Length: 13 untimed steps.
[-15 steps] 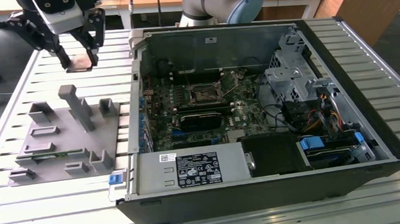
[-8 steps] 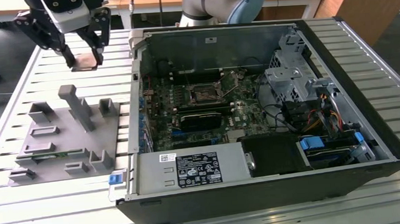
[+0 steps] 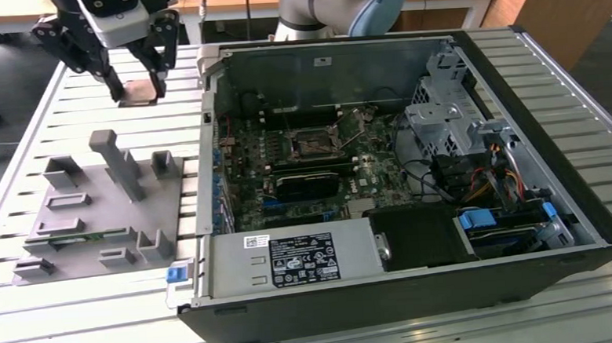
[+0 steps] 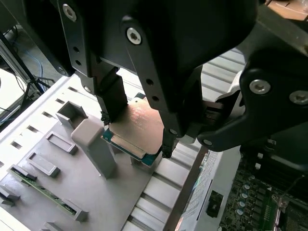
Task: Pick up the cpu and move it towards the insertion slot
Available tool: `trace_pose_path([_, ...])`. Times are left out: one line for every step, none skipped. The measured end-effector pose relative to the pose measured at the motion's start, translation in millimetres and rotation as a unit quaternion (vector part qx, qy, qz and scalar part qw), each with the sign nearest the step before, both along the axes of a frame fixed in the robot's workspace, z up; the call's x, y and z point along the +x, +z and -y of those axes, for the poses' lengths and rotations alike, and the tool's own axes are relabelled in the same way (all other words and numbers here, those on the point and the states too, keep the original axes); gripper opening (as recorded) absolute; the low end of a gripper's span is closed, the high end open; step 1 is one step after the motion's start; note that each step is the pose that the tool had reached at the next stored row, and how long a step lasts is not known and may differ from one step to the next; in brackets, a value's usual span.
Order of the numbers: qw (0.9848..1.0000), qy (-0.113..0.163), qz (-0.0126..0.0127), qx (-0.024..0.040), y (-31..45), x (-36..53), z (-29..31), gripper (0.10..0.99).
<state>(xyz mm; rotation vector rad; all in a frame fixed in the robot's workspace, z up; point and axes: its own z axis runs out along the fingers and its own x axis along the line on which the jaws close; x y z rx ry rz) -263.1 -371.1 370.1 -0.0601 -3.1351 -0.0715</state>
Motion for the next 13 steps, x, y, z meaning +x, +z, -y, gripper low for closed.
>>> trace_pose_path([1.0, -0.001, 0.0, 0.0, 0.0, 1.3, -0.3, 0.541])
trace_pose_path([1.0, -0.001, 0.0, 0.0, 0.0, 2.7, -0.6, 0.541])
trace_pose_path([1.0, -0.002, 0.0, 0.0, 0.0, 4.1, -0.9, 0.541])
trace_pose_path([1.0, -0.002, 0.0, 0.0, 0.0, 5.5, -1.2, 0.541])
trace_pose_path([1.0, -0.002, 0.0, 0.0, 0.0, 6.9, -1.5, 0.541])
trace_pose_path([1.0, -0.003, 0.0, 0.0, -0.1, 8.4, -1.8, 0.541])
trace_pose_path([1.0, -0.003, 0.0, 0.0001, -0.1, 10.0, -2.1, 0.541])
trace_pose_path([1.0, -0.004, 0.0, 0.0, 0.0, 11.8, -2.4, 0.541])
trace_pose_path([1.0, -0.004, 0.0, 0.0, 0.0, 13.5, -2.7, 0.541])
trace_pose_path([1.0, -0.005, 0.0001, 0.0, -0.1, 15.0, -2.9, 0.541])
trace_pose_path([1.0, -0.005, 0.0, 0.0, 0.0, 16.6, -3.3, 0.541])
trace_pose_path([1.0, -0.005, 0.0, 0.0, 0.0, 18.0, -3.6, 0.541])
trace_pose_path([1.0, -0.006, 0.0, 0.0, 0.0, 19.5, -4.0, 0.541])
